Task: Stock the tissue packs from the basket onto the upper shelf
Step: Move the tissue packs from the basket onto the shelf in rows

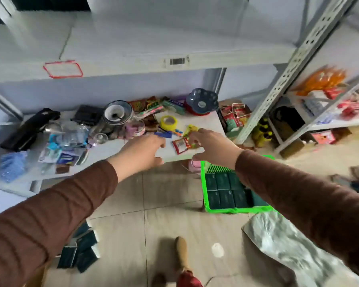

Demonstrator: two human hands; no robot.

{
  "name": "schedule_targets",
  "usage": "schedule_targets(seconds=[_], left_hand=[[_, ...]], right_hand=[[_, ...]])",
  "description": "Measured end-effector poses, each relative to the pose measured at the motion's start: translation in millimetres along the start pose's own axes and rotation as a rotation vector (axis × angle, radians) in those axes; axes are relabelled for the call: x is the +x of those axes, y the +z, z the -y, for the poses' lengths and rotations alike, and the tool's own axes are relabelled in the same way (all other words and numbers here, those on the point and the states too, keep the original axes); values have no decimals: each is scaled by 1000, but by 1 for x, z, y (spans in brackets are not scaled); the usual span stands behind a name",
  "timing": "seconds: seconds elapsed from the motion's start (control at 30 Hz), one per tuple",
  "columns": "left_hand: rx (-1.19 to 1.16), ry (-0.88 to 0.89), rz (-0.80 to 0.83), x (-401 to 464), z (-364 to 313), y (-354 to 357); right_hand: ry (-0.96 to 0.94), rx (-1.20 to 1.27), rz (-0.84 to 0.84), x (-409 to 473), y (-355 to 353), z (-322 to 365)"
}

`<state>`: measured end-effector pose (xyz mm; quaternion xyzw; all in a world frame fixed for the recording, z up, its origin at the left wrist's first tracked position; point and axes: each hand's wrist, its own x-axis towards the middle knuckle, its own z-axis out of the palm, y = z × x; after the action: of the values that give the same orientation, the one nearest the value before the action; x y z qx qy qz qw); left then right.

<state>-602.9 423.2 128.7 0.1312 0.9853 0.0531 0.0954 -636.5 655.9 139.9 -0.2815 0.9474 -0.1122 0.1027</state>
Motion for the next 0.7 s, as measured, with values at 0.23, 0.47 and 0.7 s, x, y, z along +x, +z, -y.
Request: schedule_targets(seconds=[0.23, 0.47, 0.7], left_hand=[[-197, 123, 220, 49, -133, 141], [-140, 186, 330, 139, -245, 265], [-71, 251, 365, 251, -319, 373]], right_hand=[[329, 86, 186, -110, 107, -136], [632, 225, 221, -166, 214, -290], [912, 270, 223, -163, 307, -415]])
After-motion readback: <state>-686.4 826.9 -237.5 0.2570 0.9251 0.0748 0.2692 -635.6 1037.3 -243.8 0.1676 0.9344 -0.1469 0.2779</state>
